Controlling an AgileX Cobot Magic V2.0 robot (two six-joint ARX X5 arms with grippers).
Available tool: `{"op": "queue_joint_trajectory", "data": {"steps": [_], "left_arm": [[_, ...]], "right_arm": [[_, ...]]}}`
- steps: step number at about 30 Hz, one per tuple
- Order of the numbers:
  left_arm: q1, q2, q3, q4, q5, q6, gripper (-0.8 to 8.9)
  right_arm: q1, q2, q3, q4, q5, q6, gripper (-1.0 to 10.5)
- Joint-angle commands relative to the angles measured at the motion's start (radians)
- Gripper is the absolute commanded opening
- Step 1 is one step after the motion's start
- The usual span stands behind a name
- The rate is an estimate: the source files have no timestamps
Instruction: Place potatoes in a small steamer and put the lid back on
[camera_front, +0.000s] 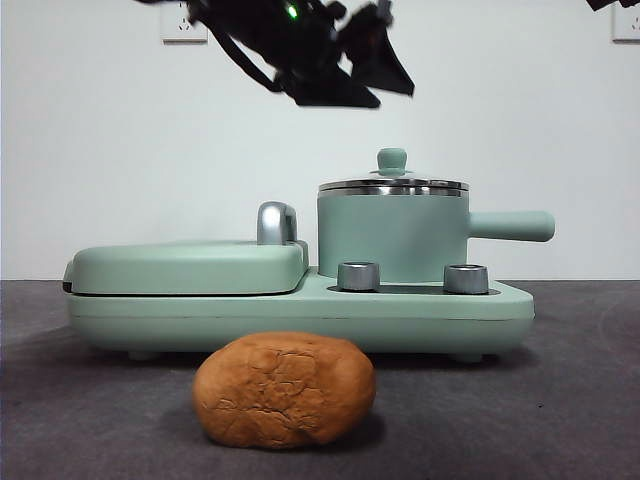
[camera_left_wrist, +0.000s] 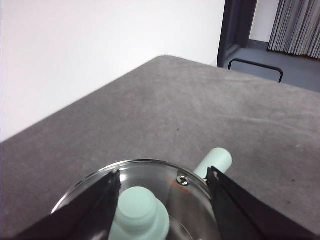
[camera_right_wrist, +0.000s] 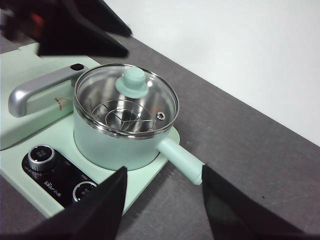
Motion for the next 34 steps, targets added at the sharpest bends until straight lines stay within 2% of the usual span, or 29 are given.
{"op": "queue_joint_trajectory", "data": {"steps": [1, 8, 17, 23, 28, 32, 34], "left_arm": [[-0.009, 0.071, 0.062, 0.007, -0.002, -0.005, 2.81], [-0.008, 0.174, 0.13, 0.007, -0.018, -0.005, 2.8], [-0.008, 0.187, 0.13, -0.023, -0.026, -0.004, 2.76], [-0.008, 0.187, 0.13, -0.056, -0.066, -0.003, 2.62], [-0.008, 0.187, 0.13, -0.057, -0.068, -0.003, 1.57], [-0.008, 0.187, 0.13, -0.053, -0.068, -0.003, 0.17], [-0.009, 0.187, 0.13, -0.052, -0.068, -0.003, 0.06]], "right_arm": [[0.005, 0.003, 0.019, 0.02, -0.001, 0.014, 2.4], [0.005, 0.003, 0.019, 0.022, -0.001, 0.014, 2.4], [0.005, 0.003, 0.019, 0.021, -0.001, 0.014, 2.4], [0.005, 0.003, 0.019, 0.022, -0.001, 0.014, 2.4], [0.005, 0.003, 0.019, 0.021, -0.001, 0.014, 2.4], [0.005, 0.003, 0.019, 0.021, -0.001, 0.014, 2.4], [0.005, 0.003, 0.019, 0.021, -0.001, 0.014, 2.4]]}}
